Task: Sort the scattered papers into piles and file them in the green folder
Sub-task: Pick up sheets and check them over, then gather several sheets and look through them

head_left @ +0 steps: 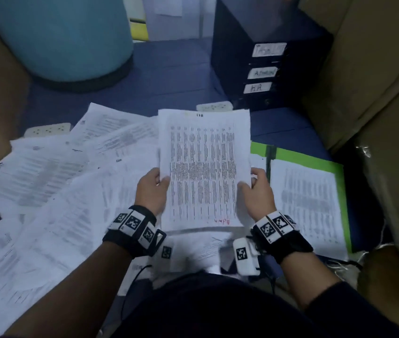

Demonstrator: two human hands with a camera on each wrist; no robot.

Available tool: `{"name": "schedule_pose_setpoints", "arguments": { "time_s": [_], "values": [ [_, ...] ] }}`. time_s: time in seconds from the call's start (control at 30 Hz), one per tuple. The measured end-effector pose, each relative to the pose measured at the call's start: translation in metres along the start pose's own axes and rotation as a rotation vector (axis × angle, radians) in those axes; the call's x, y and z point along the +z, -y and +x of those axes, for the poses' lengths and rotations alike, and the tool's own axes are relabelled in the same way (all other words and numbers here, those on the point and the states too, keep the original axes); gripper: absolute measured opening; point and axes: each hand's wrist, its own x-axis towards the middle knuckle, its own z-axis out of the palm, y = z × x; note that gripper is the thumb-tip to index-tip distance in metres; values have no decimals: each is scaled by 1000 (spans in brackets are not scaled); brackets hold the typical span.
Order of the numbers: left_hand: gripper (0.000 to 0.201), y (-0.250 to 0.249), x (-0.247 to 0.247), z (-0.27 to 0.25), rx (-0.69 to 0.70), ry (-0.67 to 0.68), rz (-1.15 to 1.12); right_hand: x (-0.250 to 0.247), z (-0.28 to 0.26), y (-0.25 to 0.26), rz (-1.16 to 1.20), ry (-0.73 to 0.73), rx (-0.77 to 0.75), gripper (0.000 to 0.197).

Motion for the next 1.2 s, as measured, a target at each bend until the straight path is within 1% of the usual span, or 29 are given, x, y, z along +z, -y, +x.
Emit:
{"name": "schedule_pose_setpoints", "arguments": {
  "time_s": [0.07,0.17,0.2,0.27,0.3,0.37,0.47,0.5,0.57,0.63,0.7,0.73,0.77,0.87,0.93,1.0,1.03,1.1,1.2],
  "values": [
    [31,-11,37,2,-38,99,-3,-26,11,-26,-24,-3,99,25],
    [34,-27,94,4,-54,260,31,-67,28,-68,-53,-71,226,28],
    [29,-33,114,4,-56,307,47,-82,33,-80,-76,-96,264,29],
    [9,-47,151,2,-73,429,80,-112,38,-101,-130,-144,325,31],
    [11,-52,169,0,-65,497,120,-125,41,-112,-161,-167,354,33],
    [24,-60,202,-5,-19,626,203,-148,45,-129,-220,-206,410,37],
    [34,-65,239,-13,-16,762,261,-174,48,-149,-279,-230,469,40],
    [34,-66,248,-15,-29,798,276,-179,49,-153,-296,-226,487,41],
    [32,-66,257,-17,-43,820,309,-184,49,-158,-318,-214,523,44],
    [36,-65,254,-14,-28,812,363,-181,49,-160,-367,-247,512,51],
    [42,-61,243,-6,-17,768,369,-174,49,-154,-478,-305,439,57],
    [42,-59,234,-1,-22,724,326,-169,51,-147,-504,-313,389,55],
    [41,-58,223,4,-35,670,262,-163,53,-141,-495,-286,343,50],
    [30,-53,184,16,-59,522,61,-136,59,-117,-363,-89,233,34],
    [25,-45,150,22,-90,438,-30,-111,60,-99,-332,23,194,30],
    [25,-33,114,27,-135,345,-99,-80,59,-82,-329,98,150,30],
    [26,-24,94,28,-148,300,-96,-64,57,-72,-331,133,125,30],
    [30,-6,56,27,-168,221,-18,-31,48,-52,-336,210,85,26],
    [37,27,1,20,-225,112,70,18,29,-27,-368,394,44,23]
  ]
}}
